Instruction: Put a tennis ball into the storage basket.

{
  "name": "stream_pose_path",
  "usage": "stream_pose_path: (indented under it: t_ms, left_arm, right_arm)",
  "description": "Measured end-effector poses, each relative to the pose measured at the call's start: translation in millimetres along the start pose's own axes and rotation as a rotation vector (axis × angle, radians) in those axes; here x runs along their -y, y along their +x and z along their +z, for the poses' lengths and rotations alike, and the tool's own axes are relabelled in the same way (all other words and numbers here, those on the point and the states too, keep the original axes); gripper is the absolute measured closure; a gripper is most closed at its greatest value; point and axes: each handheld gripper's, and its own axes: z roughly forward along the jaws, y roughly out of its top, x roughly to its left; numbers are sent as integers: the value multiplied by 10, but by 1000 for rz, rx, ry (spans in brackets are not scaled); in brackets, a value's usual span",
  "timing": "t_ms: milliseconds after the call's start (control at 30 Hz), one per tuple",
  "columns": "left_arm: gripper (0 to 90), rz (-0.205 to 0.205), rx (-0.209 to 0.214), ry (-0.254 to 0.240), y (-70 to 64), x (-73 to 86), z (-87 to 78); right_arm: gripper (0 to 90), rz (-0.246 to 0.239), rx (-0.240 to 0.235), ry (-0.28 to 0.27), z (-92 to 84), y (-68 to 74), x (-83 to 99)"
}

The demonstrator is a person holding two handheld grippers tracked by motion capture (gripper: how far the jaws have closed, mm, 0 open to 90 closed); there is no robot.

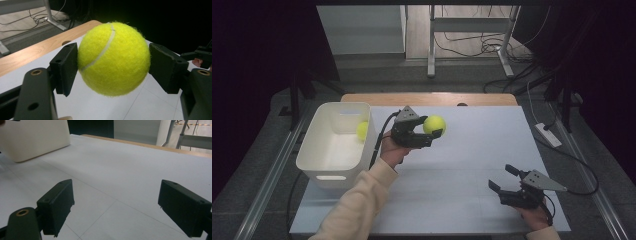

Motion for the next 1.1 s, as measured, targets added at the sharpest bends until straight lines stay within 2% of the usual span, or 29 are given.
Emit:
stream_pose_path:
  t_ms: [1100]
  left_arm:
    - [282,-15,-63,-47,125,-35,-345]
  right_arm:
    - [131,-6,-6,-2,-4,11,-1]
